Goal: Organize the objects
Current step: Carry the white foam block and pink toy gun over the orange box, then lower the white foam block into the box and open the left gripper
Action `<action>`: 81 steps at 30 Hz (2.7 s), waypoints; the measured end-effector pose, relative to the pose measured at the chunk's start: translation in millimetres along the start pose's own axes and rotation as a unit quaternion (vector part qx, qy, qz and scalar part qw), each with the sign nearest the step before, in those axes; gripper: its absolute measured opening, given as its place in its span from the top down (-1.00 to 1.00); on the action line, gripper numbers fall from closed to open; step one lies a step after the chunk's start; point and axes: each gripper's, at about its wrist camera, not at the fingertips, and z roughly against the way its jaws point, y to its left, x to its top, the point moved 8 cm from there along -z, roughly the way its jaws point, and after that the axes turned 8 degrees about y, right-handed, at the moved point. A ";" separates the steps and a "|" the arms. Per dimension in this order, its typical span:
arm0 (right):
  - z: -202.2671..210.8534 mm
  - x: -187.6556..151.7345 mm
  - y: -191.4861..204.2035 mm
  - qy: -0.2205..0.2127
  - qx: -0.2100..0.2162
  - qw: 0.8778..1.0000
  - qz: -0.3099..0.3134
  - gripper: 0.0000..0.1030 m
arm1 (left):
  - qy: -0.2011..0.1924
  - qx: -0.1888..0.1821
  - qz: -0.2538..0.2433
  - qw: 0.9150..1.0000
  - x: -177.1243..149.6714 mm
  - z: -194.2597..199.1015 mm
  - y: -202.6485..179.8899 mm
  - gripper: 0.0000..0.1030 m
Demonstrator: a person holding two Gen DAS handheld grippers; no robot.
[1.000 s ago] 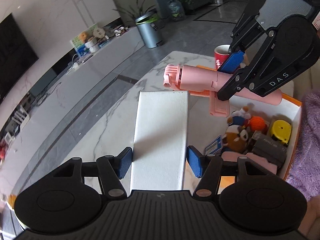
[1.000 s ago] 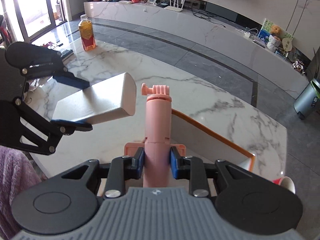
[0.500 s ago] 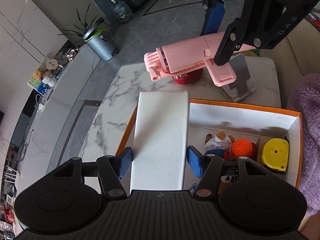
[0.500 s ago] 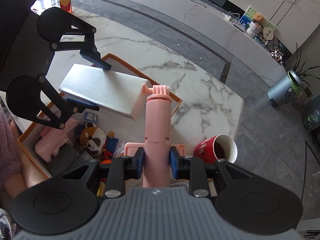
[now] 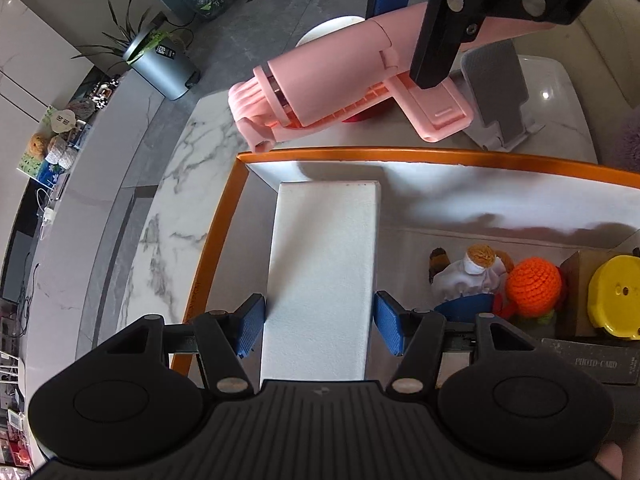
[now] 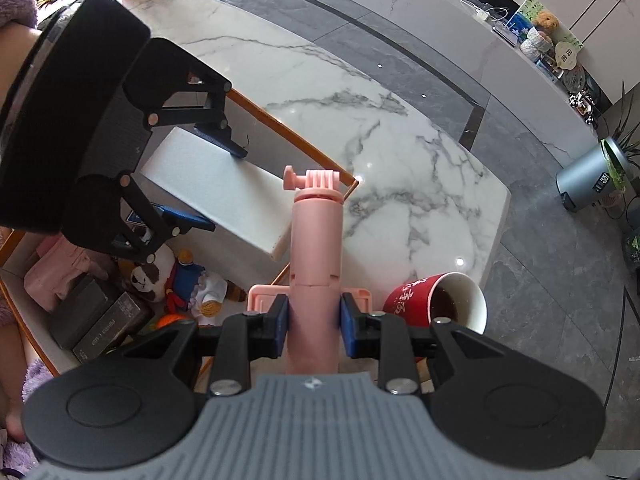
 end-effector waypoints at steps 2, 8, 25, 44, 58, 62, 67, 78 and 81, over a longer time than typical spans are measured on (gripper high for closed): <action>-3.8 3.6 -0.5 -0.001 0.004 1.000 0.001 0.44 | 0.003 0.001 -0.004 1.000 -1.3 -6.6 0.8 -0.35; -13.6 16.1 -4.2 -0.002 0.005 1.000 0.004 0.44 | 0.015 0.006 -0.014 1.000 -6.1 -27.9 6.6 -0.35; -24.7 36.9 -2.9 -0.012 -0.002 1.000 0.018 0.44 | 0.032 0.009 -0.052 0.998 -16.1 -57.9 6.4 -0.39; -13.1 47.2 29.0 -0.026 0.029 0.999 0.031 0.44 | -0.056 0.068 -0.040 0.995 -36.0 39.6 6.3 -0.34; -30.8 79.6 73.6 -0.017 0.155 0.987 -0.028 0.44 | -0.105 0.156 -0.134 0.973 -64.8 50.3 -60.5 0.08; -36.6 80.5 78.9 -0.007 0.177 0.983 -0.044 0.44 | -0.113 0.166 -0.163 0.966 -64.4 51.2 -73.5 0.22; -37.2 80.2 85.9 -0.004 0.209 0.976 -0.056 0.44 | -0.107 0.170 -0.191 0.961 -68.8 42.8 -83.2 0.50; -57.2 86.4 84.8 0.004 0.209 0.977 -0.038 0.42 | -0.080 0.110 -0.174 0.975 -62.8 43.1 -72.3 0.78; -61.6 92.5 87.7 -0.003 0.195 0.981 -0.011 0.42 | -0.064 0.064 -0.121 0.989 -59.4 38.0 -58.9 0.80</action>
